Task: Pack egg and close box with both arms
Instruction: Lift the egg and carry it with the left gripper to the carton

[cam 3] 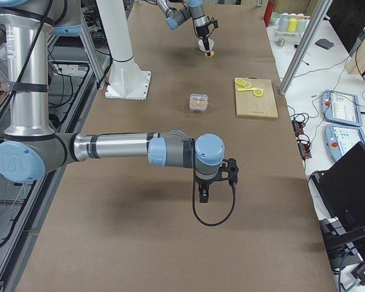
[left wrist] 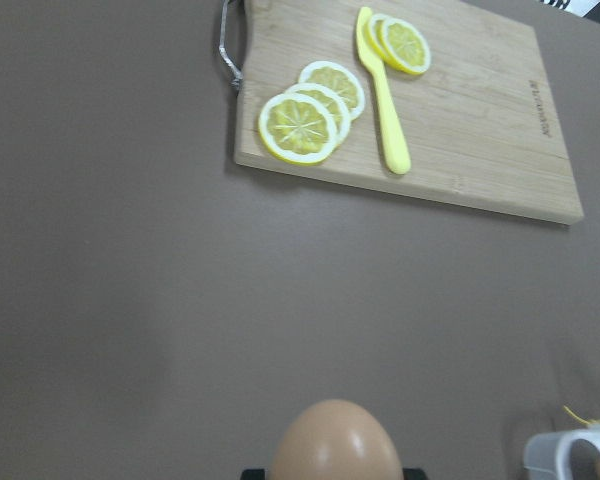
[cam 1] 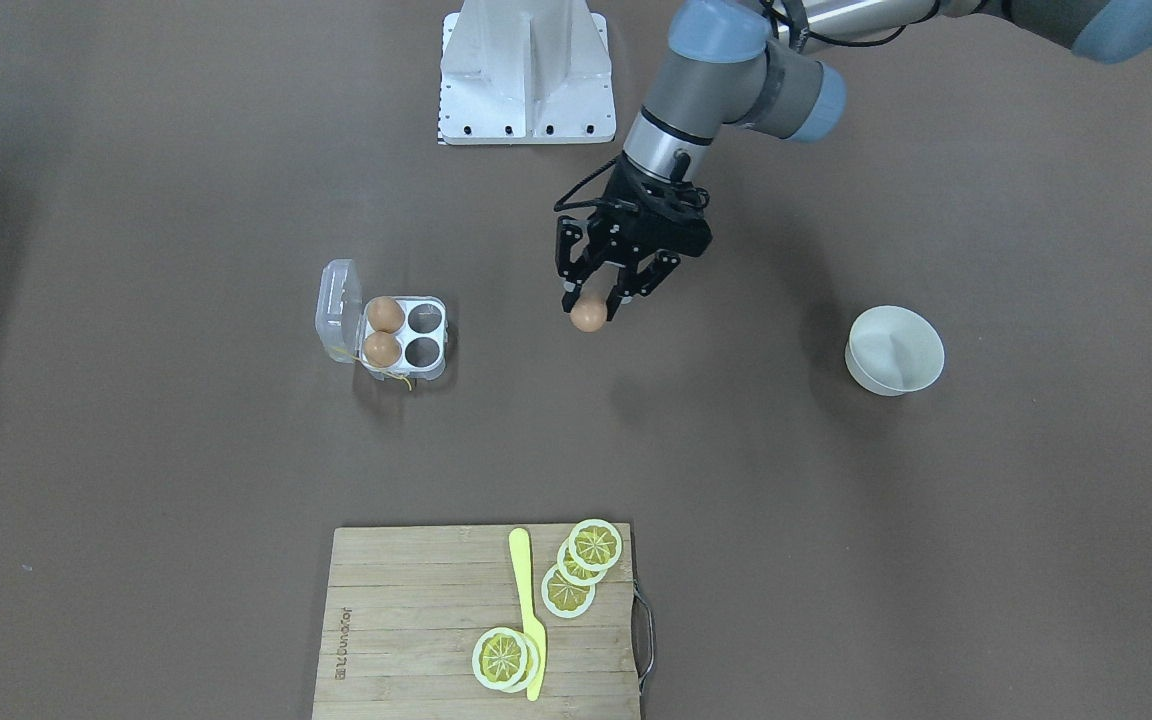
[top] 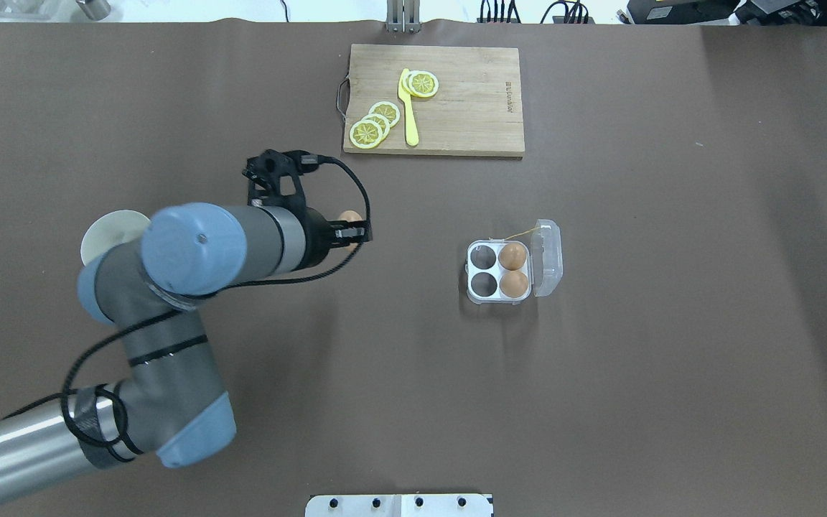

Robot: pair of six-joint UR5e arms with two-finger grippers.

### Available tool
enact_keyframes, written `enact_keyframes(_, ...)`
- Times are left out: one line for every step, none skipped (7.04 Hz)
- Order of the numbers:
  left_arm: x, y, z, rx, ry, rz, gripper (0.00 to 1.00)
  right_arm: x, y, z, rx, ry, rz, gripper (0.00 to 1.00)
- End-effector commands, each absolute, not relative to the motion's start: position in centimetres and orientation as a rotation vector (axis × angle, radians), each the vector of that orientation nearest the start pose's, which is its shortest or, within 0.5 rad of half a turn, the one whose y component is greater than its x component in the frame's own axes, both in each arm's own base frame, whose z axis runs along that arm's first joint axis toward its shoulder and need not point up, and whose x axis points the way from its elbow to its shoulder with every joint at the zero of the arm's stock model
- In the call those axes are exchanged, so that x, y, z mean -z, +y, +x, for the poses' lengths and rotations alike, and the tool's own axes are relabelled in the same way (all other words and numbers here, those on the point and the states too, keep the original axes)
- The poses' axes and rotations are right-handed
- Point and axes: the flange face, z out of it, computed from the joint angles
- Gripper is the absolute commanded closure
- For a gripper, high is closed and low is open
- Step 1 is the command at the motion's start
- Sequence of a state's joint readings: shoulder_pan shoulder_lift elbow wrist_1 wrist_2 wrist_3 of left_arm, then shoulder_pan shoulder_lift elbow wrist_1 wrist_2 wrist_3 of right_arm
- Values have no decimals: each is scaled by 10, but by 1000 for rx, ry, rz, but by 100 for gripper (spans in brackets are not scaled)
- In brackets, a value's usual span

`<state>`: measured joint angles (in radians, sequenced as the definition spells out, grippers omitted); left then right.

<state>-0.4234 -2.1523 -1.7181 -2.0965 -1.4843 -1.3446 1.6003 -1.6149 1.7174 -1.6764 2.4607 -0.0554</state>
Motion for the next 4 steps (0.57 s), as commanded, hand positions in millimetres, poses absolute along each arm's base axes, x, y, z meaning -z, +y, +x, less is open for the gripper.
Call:
enact_keyframes(-146,-366,602,279,1178,544,100,-604,-471,69,29,-893,44,0)
enact_keyframes(-128,-373,632,300,1157,577,100,-604,-471,69,29,-893,44,0)
enact_keyframes(-111,-381,660,304,1136,583,100,-604,-471,69,29,-892,44,0)
enact_keyframes(-106,-384,667,318,1132,603,100,-600,-475,67,34,-892,49,0)
